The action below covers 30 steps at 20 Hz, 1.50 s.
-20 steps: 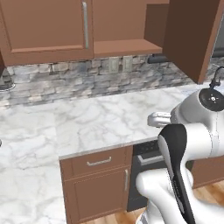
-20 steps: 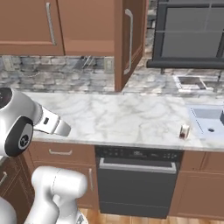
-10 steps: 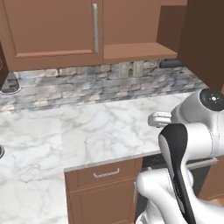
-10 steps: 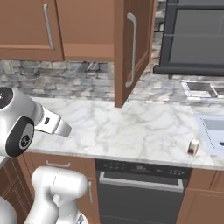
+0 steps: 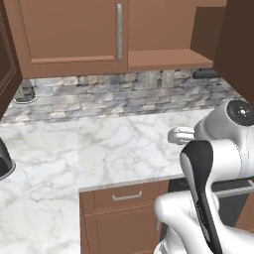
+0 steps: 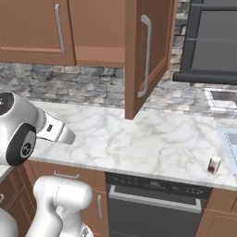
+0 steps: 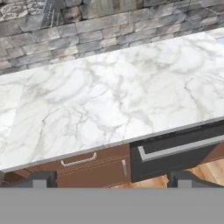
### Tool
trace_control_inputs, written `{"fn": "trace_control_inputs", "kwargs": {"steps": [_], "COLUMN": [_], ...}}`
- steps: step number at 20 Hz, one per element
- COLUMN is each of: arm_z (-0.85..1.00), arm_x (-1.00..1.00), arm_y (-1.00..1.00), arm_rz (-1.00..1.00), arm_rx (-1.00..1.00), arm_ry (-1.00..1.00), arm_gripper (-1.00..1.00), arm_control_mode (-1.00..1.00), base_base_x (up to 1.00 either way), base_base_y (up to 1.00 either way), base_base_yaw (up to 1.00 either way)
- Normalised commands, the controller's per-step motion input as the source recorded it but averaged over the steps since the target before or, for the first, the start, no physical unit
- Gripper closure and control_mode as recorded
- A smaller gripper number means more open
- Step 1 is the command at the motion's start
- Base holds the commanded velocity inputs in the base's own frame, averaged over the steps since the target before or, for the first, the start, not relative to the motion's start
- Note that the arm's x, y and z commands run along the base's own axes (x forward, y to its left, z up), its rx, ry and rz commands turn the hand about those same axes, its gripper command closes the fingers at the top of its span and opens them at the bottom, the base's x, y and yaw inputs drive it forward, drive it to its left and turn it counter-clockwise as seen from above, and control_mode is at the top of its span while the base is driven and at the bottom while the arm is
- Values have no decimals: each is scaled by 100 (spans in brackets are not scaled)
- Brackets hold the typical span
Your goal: Open the cabinet. Pick the spray and place it next to the sink. Then close the cabinet.
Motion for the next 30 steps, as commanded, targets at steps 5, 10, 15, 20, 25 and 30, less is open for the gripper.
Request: {"fn": "trace_control_inputs", "kwargs": {"steps": [5,10,15,20,25,30], "arm_z": [0,0,0,0,0,0], "arm_x": [0,0,0,0,0,0], "arm_y": [0,0,0,0,0,0], "arm_rz": [0,0,0,0,0,0], "arm_rx": [0,0,0,0,0,0], "arm_ry": [0,0,0,0,0,0], "arm_gripper": [-100,-100,-100,-100,-100,-100], "arm_control_mode": [100,100,100,100,100,100], "base_base_x": [15,12,19,51,56,10], "base_base_y": [-4,-1,0,0,0,0], "base_base_yaw": [3,-5,-22,-23,-3,0]}}
